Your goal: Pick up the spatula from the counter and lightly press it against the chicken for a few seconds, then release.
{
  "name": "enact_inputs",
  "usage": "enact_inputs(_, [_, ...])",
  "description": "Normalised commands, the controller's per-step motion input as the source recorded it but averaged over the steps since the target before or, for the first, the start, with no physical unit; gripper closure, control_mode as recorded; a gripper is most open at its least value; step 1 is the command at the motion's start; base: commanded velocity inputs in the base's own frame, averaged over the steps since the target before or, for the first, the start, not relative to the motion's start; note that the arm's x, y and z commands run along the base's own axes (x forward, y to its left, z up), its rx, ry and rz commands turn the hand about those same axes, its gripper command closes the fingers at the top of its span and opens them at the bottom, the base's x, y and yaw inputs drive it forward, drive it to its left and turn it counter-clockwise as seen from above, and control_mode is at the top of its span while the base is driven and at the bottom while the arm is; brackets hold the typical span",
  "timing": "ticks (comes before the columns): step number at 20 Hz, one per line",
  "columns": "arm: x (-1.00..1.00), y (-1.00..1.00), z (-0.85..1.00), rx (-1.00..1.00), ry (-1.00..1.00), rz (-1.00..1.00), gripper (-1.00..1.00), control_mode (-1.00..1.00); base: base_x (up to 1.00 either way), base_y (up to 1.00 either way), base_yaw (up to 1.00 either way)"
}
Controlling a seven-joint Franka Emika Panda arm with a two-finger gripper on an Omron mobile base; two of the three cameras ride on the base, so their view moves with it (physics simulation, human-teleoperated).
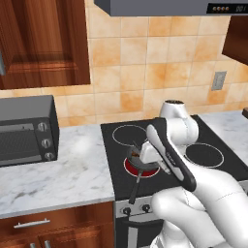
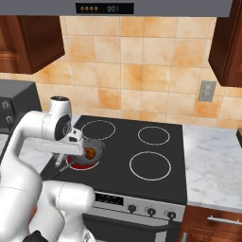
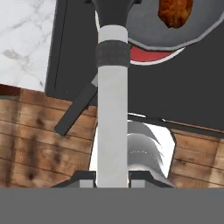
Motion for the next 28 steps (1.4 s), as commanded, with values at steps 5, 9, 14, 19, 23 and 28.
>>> enact_inputs(5, [-0.04, -0.24, 0.11, 0.01, -0.08, 0.28, 1.0, -1.0, 0.0, 0.0, 0.0])
enact_inputs(9, [-0.05, -0.18, 0.05, -0.01, -0.11, 0.26, 1.0, -1.0, 0.0, 0.0, 0.0])
enact_inputs(14, [-0.02, -0.26, 0.0, 0.0, -0.06, 0.26, 1.0, -1.0, 0.0, 0.0, 0.0])
enact_inputs(19, [-0.01, -0.32, 0.03, 0.01, -0.1, 0.27, 1.0, -1.0, 0.0, 0.0, 0.0])
enact_inputs(23, [0.0, -0.28, 0.11, 0.02, -0.11, 0.26, 1.0, -1.0, 0.0, 0.0, 0.0])
enact_inputs(28, [-0.02, -0.27, 0.11, 0.04, -0.07, 0.23, 1.0, -1.0, 0.0, 0.0, 0.0])
